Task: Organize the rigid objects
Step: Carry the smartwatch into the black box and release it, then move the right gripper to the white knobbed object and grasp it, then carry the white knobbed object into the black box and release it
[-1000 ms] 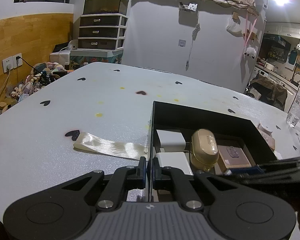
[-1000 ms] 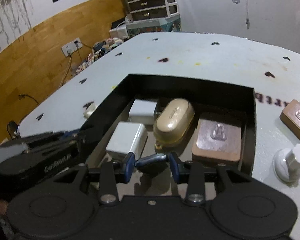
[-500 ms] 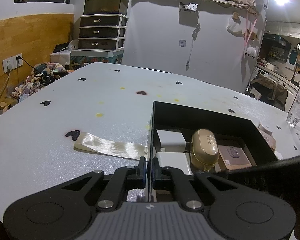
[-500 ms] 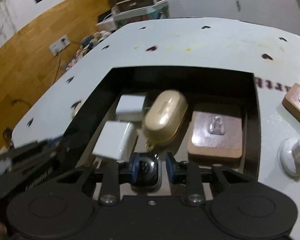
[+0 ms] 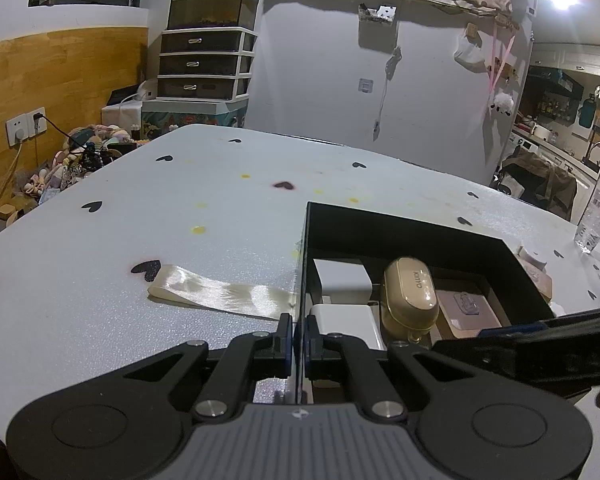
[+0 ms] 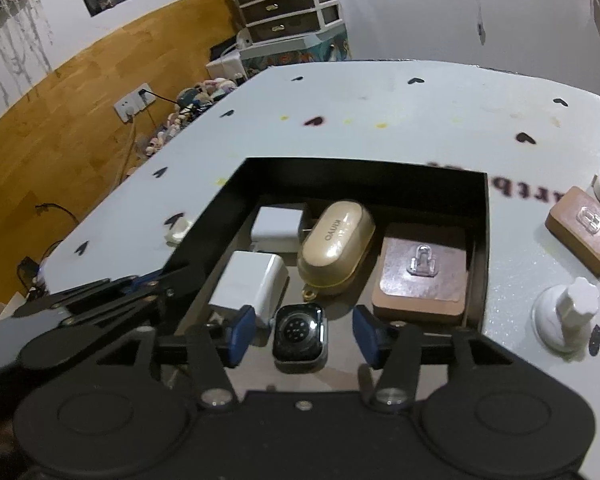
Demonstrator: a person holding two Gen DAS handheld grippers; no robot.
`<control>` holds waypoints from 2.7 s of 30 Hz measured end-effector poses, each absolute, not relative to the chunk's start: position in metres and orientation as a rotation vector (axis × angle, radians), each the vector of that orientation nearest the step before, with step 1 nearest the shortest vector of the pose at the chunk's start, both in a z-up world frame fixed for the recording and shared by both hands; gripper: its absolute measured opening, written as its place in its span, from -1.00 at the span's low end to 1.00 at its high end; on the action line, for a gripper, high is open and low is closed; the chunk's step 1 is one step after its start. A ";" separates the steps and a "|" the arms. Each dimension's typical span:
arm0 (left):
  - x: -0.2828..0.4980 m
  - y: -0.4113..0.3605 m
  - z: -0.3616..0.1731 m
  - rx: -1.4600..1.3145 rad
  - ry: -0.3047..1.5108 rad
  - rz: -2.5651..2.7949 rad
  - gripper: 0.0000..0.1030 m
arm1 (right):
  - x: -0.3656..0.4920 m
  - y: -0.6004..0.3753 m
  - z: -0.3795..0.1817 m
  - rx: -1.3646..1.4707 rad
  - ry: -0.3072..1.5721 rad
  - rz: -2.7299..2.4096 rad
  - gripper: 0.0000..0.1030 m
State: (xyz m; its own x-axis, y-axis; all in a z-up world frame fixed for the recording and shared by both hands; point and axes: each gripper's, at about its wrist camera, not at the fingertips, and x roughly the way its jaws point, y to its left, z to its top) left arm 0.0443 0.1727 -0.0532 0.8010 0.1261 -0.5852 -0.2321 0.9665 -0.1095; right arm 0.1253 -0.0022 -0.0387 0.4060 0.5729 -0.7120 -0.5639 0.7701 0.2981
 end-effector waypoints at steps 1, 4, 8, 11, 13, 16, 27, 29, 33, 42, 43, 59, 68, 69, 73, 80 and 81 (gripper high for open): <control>0.044 0.173 -0.053 -0.179 0.613 0.193 -0.91 | 0.123 -0.003 -0.036 0.007 0.896 0.715 0.46; 0.044 0.172 -0.053 -0.179 0.613 0.193 -0.91 | 0.114 -0.007 -0.029 -0.022 0.853 0.706 0.63; 0.044 0.172 -0.054 -0.177 0.614 0.194 -0.91 | 0.108 -0.016 -0.021 -0.014 0.830 0.701 0.82; 0.044 0.172 -0.053 -0.178 0.614 0.194 -0.91 | 0.104 -0.023 -0.016 -0.007 0.814 0.692 0.94; 0.044 0.173 -0.054 -0.178 0.615 0.195 -0.91 | 0.102 -0.026 -0.013 -0.006 0.804 0.687 0.94; 0.044 0.173 -0.054 -0.178 0.615 0.196 -0.91 | 0.100 -0.030 -0.010 -0.002 0.793 0.677 0.95; 0.044 0.173 -0.054 -0.179 0.616 0.195 -0.91 | 0.096 -0.047 -0.003 0.009 0.746 0.659 1.00; 0.044 0.172 -0.054 -0.177 0.615 0.196 -0.91 | 0.095 -0.058 -0.001 0.022 0.718 0.650 1.00; 0.044 0.173 -0.054 -0.176 0.616 0.197 -0.91 | 0.096 -0.081 0.001 0.010 0.638 0.588 1.00; 0.045 0.172 -0.053 -0.177 0.616 0.196 -0.91 | 0.118 -0.137 -0.023 0.060 0.607 0.429 1.00; 0.045 0.172 -0.053 -0.177 0.616 0.196 -0.91 | 0.118 -0.140 -0.027 0.057 0.595 0.406 1.00; 0.045 0.172 -0.053 -0.176 0.616 0.197 -0.91 | 0.138 -0.140 -0.082 -0.017 0.577 0.333 0.53; 0.045 0.172 -0.053 -0.177 0.617 0.197 -0.91 | 0.150 -0.127 -0.087 -0.024 0.587 0.384 -0.41; 0.045 0.172 -0.053 -0.177 0.617 0.197 -0.91 | 0.149 -0.127 -0.088 -0.024 0.586 0.390 -0.41; 0.045 0.172 -0.054 -0.177 0.617 0.198 -0.91 | 0.147 -0.126 -0.087 -0.042 0.578 0.379 -0.42; 0.045 0.172 -0.053 -0.176 0.617 0.198 -0.91 | 0.134 -0.133 -0.064 -0.019 0.525 0.396 -0.42; 0.045 0.172 -0.053 -0.176 0.617 0.199 -0.91 | 0.130 -0.133 -0.057 -0.010 0.508 0.411 -0.42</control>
State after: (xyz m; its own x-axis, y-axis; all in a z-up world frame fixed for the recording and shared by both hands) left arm 0.0452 0.1720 -0.0535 0.7975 0.1320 -0.5887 -0.2366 0.9660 -0.1039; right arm 0.1304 -0.1331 -0.0567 0.7942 0.3798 -0.4744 -0.3849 0.9185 0.0910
